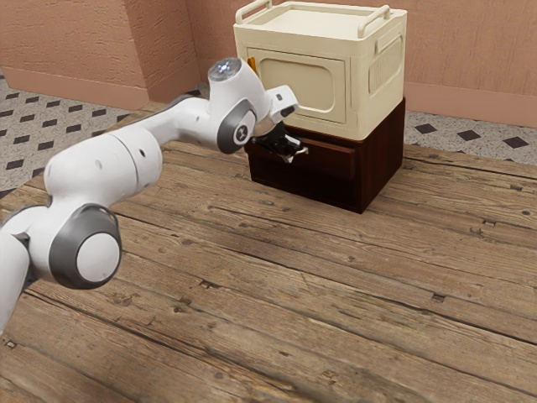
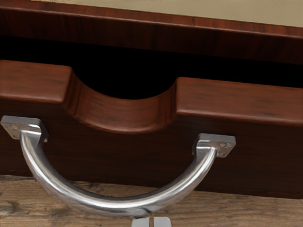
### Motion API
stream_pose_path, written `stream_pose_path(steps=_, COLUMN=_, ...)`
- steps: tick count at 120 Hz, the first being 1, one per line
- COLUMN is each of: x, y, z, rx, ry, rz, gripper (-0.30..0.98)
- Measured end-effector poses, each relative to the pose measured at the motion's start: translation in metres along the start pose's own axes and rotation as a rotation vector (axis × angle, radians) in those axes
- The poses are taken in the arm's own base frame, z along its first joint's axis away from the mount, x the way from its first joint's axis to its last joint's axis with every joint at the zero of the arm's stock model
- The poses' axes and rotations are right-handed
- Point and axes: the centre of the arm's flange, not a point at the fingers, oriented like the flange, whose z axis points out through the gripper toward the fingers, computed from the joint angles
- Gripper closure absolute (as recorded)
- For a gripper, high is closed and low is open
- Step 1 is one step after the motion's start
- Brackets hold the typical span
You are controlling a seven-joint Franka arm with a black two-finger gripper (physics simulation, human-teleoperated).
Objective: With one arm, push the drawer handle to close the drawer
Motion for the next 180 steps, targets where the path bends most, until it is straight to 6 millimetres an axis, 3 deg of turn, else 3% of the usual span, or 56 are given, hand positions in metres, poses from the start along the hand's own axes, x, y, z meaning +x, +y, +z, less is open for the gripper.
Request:
stream_pose_path(steps=167, x=0.005, y=-0.008, z=0.017, rx=-0.013, ry=0.121, rz=-0.033, gripper=0.78)
stream_pose_path(steps=180, x=0.007, y=-0.022, z=0.001, rx=-0.001, ry=0.108, rz=-0.043, gripper=0.78)
